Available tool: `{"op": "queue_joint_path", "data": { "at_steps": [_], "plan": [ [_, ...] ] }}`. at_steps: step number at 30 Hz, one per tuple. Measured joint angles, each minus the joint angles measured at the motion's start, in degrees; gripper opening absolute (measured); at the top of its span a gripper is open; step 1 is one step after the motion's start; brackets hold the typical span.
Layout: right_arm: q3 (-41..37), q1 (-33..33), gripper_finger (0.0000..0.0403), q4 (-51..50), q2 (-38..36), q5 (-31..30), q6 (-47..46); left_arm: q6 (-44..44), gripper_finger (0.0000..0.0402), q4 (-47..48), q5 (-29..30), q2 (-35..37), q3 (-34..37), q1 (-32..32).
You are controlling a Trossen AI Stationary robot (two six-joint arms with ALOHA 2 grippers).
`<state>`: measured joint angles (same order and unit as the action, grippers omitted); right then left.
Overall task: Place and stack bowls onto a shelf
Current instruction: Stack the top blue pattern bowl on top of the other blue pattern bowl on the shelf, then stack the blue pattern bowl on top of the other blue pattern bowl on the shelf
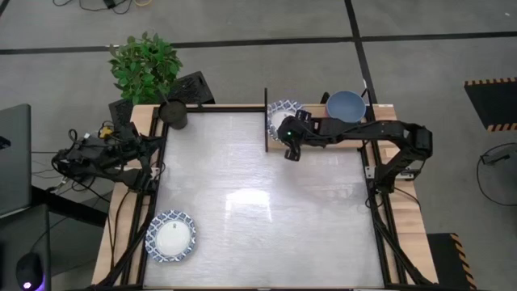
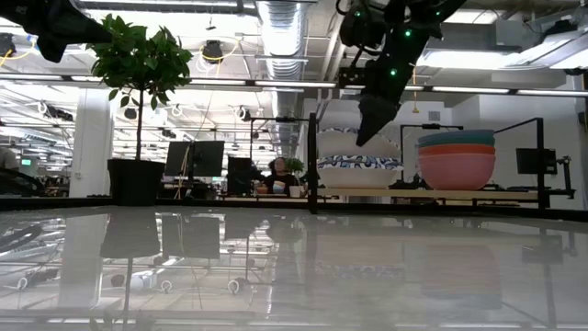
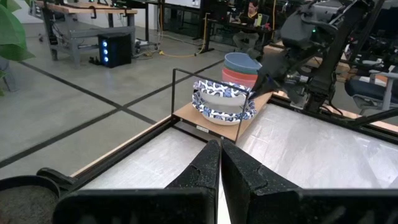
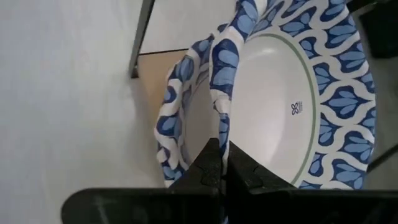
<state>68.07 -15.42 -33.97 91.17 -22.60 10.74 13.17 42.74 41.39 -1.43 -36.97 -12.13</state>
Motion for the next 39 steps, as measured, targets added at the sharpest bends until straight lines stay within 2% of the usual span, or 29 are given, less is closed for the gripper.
{"op": "queue_joint_path", "data": {
  "at_steps": [8,18,22,33,37,39],
  "plan": [
    [0.1,-0.9,0.0025,-0.8,1.0,1.3,-0.7,0.0,0.0,0.0,0.0,0.0,0.0,0.0],
    [0.0,-0.8,0.0074,-1.6,1.1,2.1,0.3,0.0,0.0,0.0,0.0,0.0,0.0,0.0],
    [0.0,-0.8,0.0104,-1.6,1.0,2.1,1.0,0.0,0.0,0.0,0.0,0.0,0.0,0.0],
    [1.7,-0.7,0.0226,-3.8,-1.1,6.0,1.3,0.0,0.0,0.0,0.0,0.0,0.0,0.0],
    [4.3,0.9,0.0238,-5.1,-2.3,6.6,-0.5,0.0,0.0,0.0,0.0,0.0,0.0,0.0],
    [5.5,2.3,0.0239,-4.1,-2.9,9.0,-1.8,0.0,0.0,0.0,0.0,0.0,0.0,0.0]
  ]
}}
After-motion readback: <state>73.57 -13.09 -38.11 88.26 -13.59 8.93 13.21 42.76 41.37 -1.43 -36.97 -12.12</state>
